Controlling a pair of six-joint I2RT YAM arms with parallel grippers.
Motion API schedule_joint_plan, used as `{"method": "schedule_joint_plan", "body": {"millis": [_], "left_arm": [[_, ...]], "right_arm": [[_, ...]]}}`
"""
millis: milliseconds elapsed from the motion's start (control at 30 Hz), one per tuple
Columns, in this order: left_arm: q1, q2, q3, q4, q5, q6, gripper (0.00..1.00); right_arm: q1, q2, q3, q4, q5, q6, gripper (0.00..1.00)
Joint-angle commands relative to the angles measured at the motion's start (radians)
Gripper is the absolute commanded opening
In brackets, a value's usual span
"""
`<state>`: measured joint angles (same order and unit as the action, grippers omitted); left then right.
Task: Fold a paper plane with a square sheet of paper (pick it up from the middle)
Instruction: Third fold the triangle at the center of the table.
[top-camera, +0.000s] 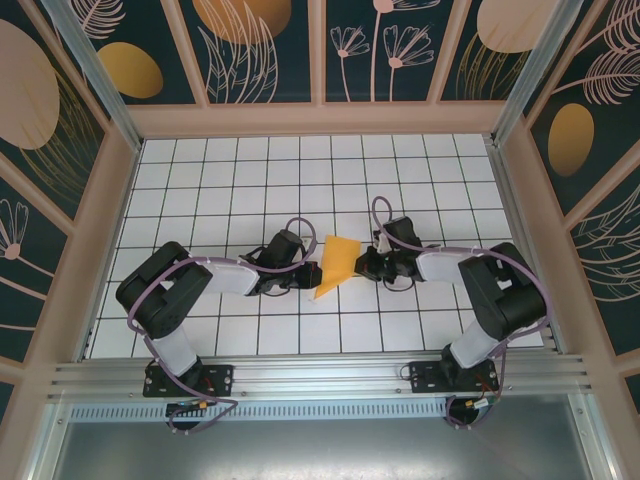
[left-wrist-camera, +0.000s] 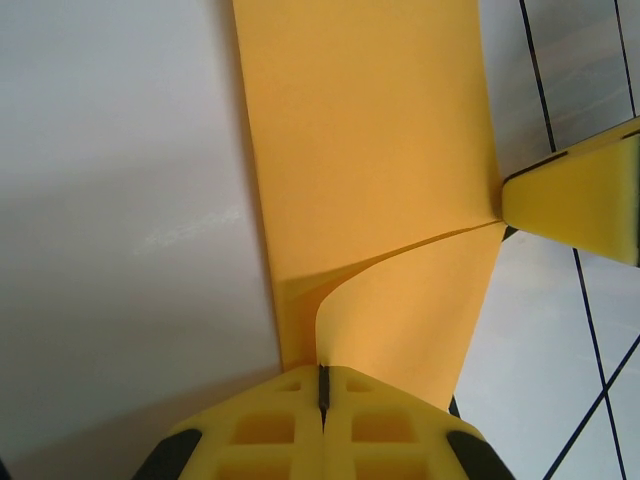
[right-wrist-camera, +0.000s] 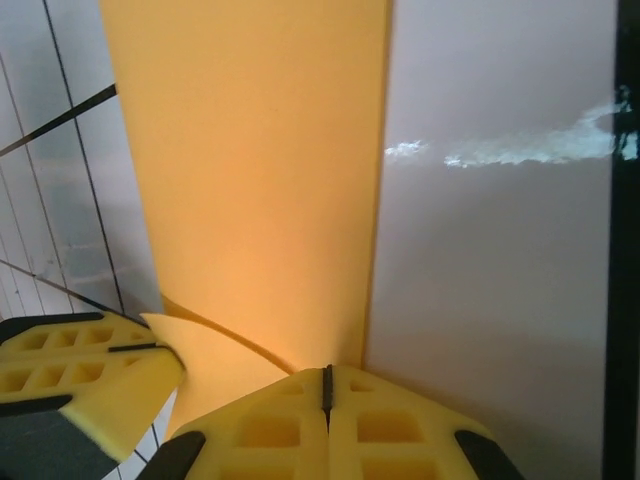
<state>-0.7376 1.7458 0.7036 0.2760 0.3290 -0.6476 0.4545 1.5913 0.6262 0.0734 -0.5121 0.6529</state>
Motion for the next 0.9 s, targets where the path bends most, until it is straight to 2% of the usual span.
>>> {"method": "schedule_joint_plan", "body": {"millis": [0, 133, 333, 633, 867], "left_arm": [[-0.002, 0.035, -0.016, -0.096, -0.04, -0.001, 0.03], [-0.001, 0.042, -0.009, -0.095, -0.042, -0.006, 0.02], [-0.001, 0.048, -0.016, -0.081, -0.042, -0.022, 0.02], [-0.002, 0.055, -0.014, -0.088, -0.045, -0.014, 0.02], [-0.002, 0.054, -0.018, -0.09, -0.055, -0.016, 0.02]], "right_arm": [[0.033, -0.078, 0.046, -0.065, 0.007, -0.03, 0.07], [0.095, -0.087, 0.032, -0.024, 0.017, 0.028, 0.07], [0.204, -0.012, 0.041, 0.06, 0.058, 0.1, 0.06], [0.211, 0.107, 0.03, 0.115, 0.068, 0.111, 0.06], [0.228, 0.011, 0.036, 0.083, 0.046, 0.11, 0.06]]}}
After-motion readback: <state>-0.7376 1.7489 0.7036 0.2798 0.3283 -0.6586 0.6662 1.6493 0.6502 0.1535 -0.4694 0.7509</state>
